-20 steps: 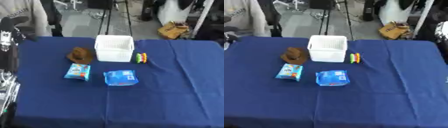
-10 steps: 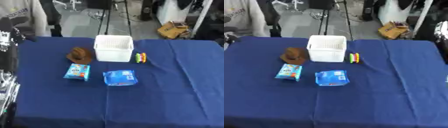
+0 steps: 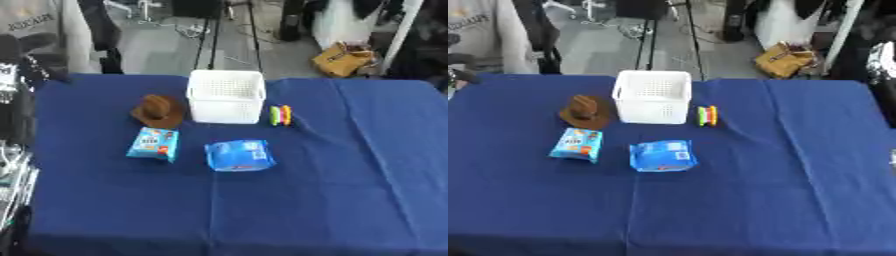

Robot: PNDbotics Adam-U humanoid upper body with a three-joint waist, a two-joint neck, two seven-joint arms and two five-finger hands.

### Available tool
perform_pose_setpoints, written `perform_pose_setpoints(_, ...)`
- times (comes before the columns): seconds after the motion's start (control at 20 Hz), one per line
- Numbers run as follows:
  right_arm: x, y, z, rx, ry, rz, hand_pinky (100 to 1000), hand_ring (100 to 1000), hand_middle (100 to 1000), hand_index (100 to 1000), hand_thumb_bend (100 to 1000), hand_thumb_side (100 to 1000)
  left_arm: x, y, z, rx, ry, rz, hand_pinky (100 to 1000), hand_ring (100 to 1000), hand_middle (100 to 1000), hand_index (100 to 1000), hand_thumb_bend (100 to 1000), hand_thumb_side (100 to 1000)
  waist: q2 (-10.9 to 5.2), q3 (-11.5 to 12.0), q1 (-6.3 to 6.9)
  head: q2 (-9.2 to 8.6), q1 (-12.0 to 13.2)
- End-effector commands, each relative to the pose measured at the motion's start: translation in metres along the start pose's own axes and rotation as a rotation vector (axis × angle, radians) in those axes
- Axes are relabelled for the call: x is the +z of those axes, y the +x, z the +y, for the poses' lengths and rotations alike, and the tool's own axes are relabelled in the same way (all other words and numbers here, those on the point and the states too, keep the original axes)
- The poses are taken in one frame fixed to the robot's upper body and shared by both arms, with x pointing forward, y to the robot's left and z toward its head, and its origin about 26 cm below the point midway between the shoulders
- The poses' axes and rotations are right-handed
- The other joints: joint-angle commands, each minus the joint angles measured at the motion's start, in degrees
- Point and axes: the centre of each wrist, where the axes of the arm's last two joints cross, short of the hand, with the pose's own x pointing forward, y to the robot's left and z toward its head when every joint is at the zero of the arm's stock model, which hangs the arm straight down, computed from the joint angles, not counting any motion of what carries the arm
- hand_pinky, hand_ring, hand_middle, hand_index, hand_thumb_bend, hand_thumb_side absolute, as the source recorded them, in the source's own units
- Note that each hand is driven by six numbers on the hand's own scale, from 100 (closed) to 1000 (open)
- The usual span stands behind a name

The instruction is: Pick up objects on the table and place them in the box.

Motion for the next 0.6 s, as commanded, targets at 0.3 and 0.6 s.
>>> perform_pose_setpoints(0.3, -0.0069, 0.0051, -0.0061, 0.011, -0.004, -0.028, 546, 675, 705, 814, 100, 700, -0.0053, 0.0054, 0.0021, -0.023, -0.009, -0.017, 514, 667, 764, 750, 551, 952, -0.20, 0.1, 0.00, 0.41, -0.2)
perform_pose_setpoints(0.6, -0.0068, 0.0051, -0.0062, 0.012, -0.003, -0.028, 546, 675, 704, 818, 100, 699, -0.0062, 0.0052, 0.0026, -0.049, -0.028, -0.006, 512, 665, 764, 756, 562, 931, -0.19, 0.0, 0.02, 0.41, -0.1)
